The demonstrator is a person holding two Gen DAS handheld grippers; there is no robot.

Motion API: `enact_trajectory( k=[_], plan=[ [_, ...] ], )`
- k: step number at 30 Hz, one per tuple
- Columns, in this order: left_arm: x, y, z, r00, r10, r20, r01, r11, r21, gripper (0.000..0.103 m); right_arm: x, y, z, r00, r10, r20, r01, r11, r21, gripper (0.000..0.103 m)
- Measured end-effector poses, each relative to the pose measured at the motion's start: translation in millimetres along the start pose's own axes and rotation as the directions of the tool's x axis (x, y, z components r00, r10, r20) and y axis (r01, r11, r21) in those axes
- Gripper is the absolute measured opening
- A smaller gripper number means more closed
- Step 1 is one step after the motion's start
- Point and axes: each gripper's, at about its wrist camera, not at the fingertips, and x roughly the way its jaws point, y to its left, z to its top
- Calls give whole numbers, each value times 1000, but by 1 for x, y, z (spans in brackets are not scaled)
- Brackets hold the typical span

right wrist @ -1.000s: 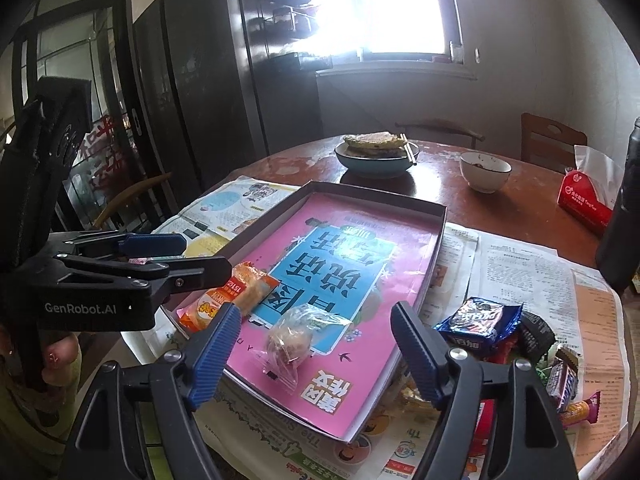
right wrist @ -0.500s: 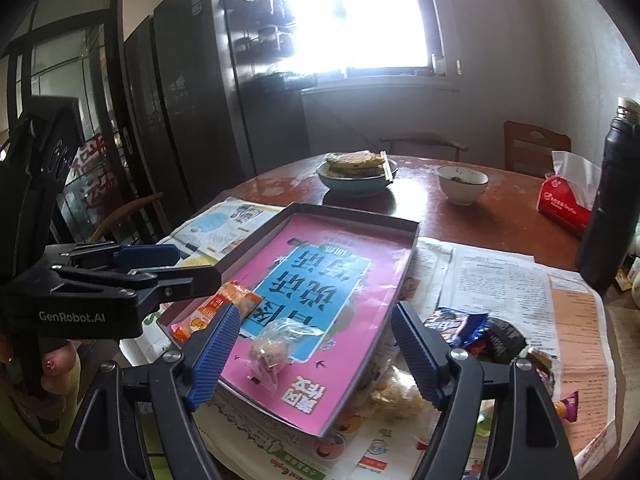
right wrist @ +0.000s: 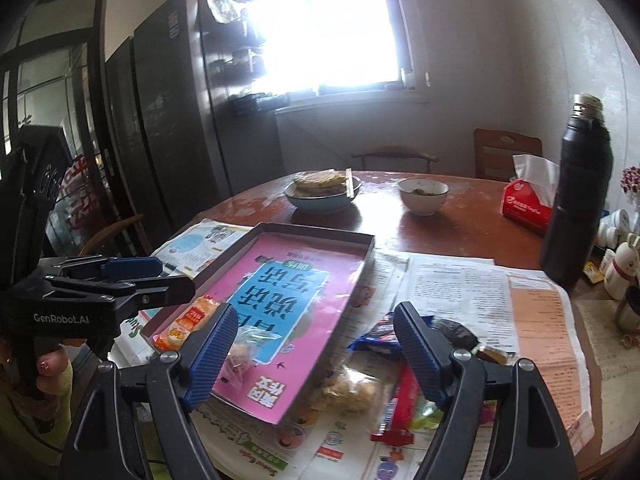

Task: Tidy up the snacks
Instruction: 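Move both open tools back toward the snack pile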

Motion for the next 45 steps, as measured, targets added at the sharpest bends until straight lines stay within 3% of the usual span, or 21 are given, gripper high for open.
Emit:
enact_trajectory(
  k=[21, 33, 45],
  plan=[
    [13, -49, 26, 995, -102, -12, 102, 992, 74, 73, -39, -51, 4, 989, -130, 71, 123, 987, 101, 82],
    [43, -75, 37, 987, -142, -71, 148, 985, 93, 73, -54, -87, -4, 977, -197, 75, 181, 967, 180, 82],
    [85, -88, 41, 972, -164, -170, 181, 979, 91, 73, -46, -106, -15, 978, -207, 29, 196, 957, 212, 82]
  ],
)
